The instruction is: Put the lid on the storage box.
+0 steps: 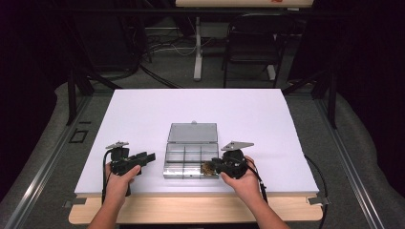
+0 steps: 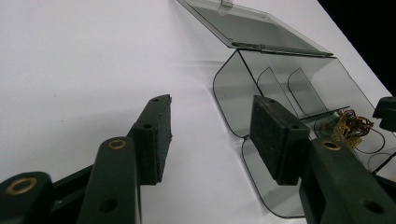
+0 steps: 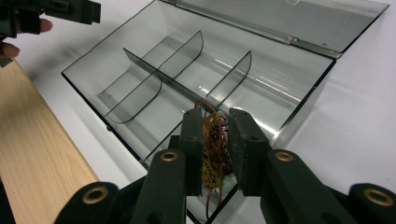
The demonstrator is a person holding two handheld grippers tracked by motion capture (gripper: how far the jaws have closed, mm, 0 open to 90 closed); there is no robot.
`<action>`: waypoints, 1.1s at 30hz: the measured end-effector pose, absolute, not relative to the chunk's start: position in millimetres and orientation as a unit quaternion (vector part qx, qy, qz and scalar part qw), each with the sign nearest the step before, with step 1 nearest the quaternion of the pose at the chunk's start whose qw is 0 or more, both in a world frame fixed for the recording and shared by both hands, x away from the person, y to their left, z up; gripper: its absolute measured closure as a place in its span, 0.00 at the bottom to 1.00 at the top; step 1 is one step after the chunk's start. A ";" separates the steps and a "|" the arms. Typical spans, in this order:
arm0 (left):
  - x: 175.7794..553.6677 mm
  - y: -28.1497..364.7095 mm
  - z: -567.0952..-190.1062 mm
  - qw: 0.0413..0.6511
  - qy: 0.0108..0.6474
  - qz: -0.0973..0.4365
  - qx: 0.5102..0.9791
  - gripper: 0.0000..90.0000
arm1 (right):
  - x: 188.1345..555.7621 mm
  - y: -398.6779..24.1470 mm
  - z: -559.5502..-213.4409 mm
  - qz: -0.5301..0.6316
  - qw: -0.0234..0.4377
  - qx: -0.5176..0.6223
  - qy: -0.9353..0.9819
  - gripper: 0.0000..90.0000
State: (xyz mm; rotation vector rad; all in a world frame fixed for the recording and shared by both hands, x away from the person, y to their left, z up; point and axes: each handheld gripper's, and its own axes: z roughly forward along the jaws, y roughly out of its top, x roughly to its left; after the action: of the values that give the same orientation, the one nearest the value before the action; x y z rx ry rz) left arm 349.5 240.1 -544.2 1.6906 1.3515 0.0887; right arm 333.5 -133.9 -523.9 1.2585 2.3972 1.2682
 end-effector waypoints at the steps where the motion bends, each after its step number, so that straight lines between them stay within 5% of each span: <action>1: 349.6 239.9 -544.3 0.469 0.550 0.036 0.690 0.54 | 333.2 -134.7 -522.8 0.426 0.078 0.421 0.797 0.83; 33: 353.1 224.1 -543.0 0.463 0.540 0.035 0.702 0.55 | 354.6 -150.0 -505.5 0.418 0.087 0.432 0.794 0.63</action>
State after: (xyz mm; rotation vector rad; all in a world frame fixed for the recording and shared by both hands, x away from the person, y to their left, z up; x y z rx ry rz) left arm 353.1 224.1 -543.0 1.7251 1.3272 0.0860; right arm 354.6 -150.0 -505.5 1.2862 2.3660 1.2463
